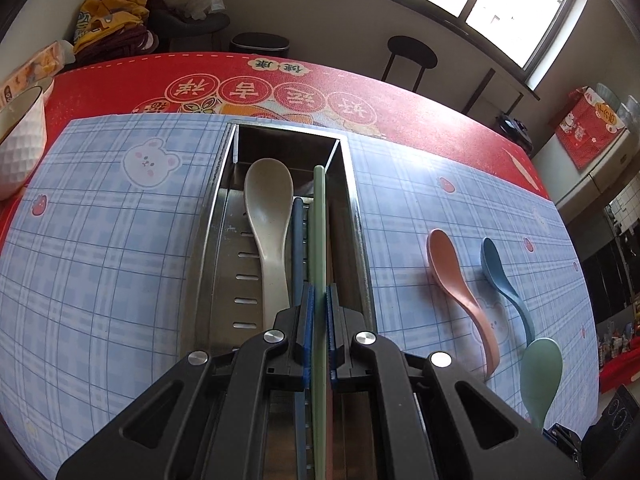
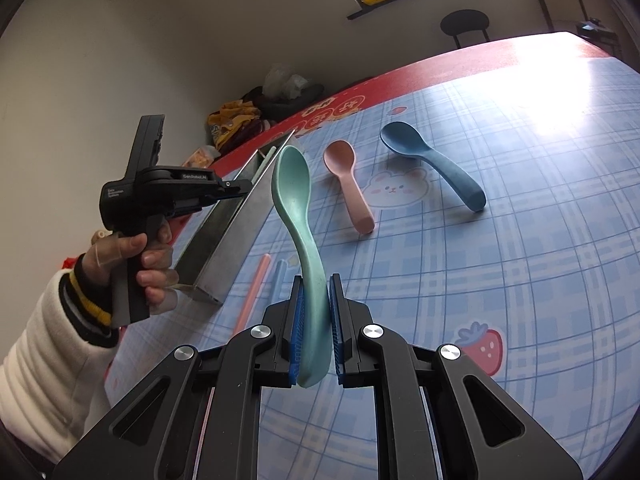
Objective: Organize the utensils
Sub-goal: 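Lower the green chopstick into the steel tray and open the left gripper, then carry the mint-green spoon over the steel tray with the right gripper, then lower the mint-green spoon into the steel tray and open the right gripper, then withdraw the open right gripper from the steel tray, then move the left gripper to the pink chopstick and grasp it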
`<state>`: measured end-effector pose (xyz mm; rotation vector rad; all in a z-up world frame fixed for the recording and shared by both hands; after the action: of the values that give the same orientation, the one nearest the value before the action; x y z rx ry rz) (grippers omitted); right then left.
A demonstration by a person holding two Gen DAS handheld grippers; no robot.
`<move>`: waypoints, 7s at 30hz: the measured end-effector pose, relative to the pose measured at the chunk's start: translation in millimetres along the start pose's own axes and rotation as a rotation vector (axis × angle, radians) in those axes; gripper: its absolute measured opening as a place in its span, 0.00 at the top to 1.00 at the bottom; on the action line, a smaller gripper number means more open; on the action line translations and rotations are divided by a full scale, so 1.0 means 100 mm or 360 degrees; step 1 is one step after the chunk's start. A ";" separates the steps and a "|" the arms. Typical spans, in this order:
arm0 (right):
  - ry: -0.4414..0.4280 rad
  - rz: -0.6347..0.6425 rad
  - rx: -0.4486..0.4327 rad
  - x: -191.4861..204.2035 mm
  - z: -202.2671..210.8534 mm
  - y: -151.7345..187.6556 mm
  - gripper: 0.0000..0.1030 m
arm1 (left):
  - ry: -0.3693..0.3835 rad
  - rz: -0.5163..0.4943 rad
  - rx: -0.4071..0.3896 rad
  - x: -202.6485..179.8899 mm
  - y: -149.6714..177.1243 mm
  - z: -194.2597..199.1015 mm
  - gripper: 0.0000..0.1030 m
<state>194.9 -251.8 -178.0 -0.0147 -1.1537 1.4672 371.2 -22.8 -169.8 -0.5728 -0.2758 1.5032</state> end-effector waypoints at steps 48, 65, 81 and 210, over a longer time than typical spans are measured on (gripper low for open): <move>0.0233 0.0008 0.0041 0.05 -0.05 -0.14 0.88 | -0.0291 -0.0186 -0.0697 0.86 1.15 1.24 0.10; 0.0316 0.0248 0.0170 0.95 -0.87 -0.65 0.88 | -0.0282 -0.0122 -0.0780 0.92 1.19 1.33 0.07; 0.0577 0.0119 0.0367 1.12 -2.04 -0.92 0.88 | -0.0179 0.0134 -0.0712 1.22 1.17 1.29 0.06; 0.0479 0.0364 -0.0152 -0.07 0.12 -0.28 0.67 | -0.0085 -0.0551 -0.0144 -0.79 1.80 0.55 0.66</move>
<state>210.7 -270.2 -157.8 -0.4324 -0.9969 1.5452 183.4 -96.0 -202.8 -0.5268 -0.4624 1.1764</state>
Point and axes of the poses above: each gripper's, at about its wrist camera, not at the fingertips, and z roughly against the way its jaws point, x to its left, y to its underside, the point moved 6 cm from there along -z, roughly the way its jaws point, and after that the axes turned 5 degrees about -y, right-handed, at the moved point
